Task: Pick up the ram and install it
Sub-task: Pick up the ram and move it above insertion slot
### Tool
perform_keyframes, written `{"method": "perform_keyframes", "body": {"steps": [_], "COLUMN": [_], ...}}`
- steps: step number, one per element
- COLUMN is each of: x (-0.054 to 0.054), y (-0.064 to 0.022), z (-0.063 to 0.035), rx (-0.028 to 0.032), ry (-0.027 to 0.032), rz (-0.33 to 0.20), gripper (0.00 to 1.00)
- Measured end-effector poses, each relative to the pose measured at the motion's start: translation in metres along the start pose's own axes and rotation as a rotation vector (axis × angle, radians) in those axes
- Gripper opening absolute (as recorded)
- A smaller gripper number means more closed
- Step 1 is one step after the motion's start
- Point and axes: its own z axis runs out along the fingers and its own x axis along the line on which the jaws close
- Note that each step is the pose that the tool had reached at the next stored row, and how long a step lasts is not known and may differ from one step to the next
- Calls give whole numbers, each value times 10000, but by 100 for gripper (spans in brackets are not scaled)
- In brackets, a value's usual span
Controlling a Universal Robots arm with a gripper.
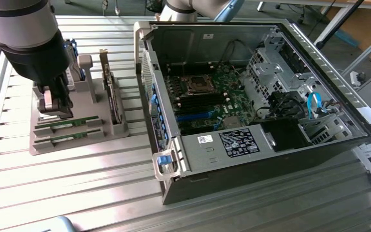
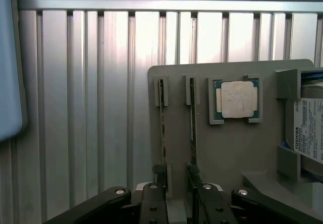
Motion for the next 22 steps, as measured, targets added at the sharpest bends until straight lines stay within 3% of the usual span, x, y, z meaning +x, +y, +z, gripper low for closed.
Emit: {"method": "perform_keyframes", "body": {"steps": [22], "x": [8], "y": [22], "z": [70], "rx": [1], "ry": [-1], "rz": [-88], "gripper": [30]}}
